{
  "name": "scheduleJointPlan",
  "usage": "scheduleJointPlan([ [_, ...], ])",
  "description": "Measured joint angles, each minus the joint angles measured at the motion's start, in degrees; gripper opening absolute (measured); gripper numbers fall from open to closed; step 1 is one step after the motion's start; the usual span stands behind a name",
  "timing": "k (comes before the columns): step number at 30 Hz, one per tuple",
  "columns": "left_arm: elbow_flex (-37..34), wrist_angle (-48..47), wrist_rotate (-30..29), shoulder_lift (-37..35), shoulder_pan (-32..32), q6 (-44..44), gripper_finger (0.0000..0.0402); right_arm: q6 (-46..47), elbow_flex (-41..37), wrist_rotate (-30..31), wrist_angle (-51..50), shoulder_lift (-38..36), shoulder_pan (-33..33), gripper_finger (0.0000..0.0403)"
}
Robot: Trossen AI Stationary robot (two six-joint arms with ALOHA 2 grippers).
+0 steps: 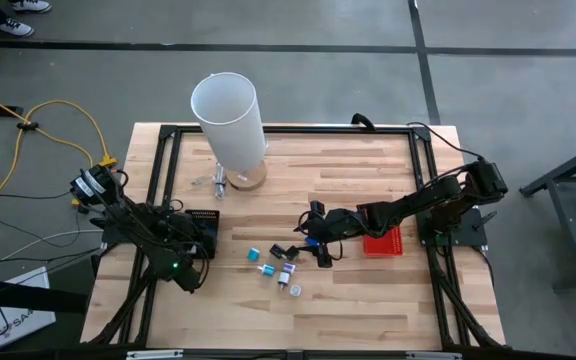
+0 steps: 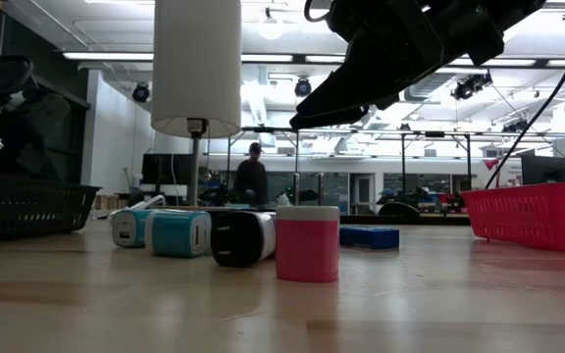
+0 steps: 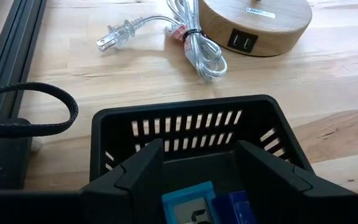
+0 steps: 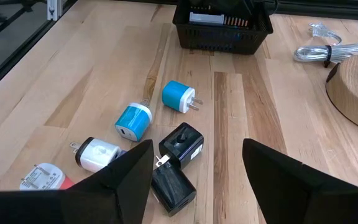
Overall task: Pick & Place Office items
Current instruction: Put the dark blue digital timer into the black bin
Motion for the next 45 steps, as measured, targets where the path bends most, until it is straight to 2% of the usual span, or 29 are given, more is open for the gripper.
scheduleJointPlan([
  [5, 0.1, -0.2, -1.5, -0.3, -1.4, 0.2, 0.0196, 0.0, 0.0, 0.0, 0.0, 0.0, 0.0, 0.0235],
  [12, 1.2, -4.1, -2.4, -5.4, -4.4, 2.3, 0.0196, 0.0, 0.0, 0.0, 0.0, 0.0, 0.0, 0.0235],
  [17, 3.3, -6.3, -4.1, -9.2, -3.9, 8.9, 0.0195, 0.0, 0.0, 0.0, 0.0, 0.0, 0.0, 0.0235],
  [28, 8.2, -6.5, -14.0, -11.4, -1.7, 24.8, 0.0195, 0.0, 0.0, 0.0, 0.0, 0.0, 0.0, 0.0235],
  [37, 16.0, -4.0, -16.8, -11.4, -1.2, 42.4, 0.0195, 0.0, 0.0, 0.0, 0.0, 0.0, 0.0, 0.0235],
  [45, 18.8, 11.2, -16.7, -11.4, 2.3, 69.5, 0.0195, 0.0, 0.0, 0.0, 0.0, 0.0, 0.0, 0.0235],
])
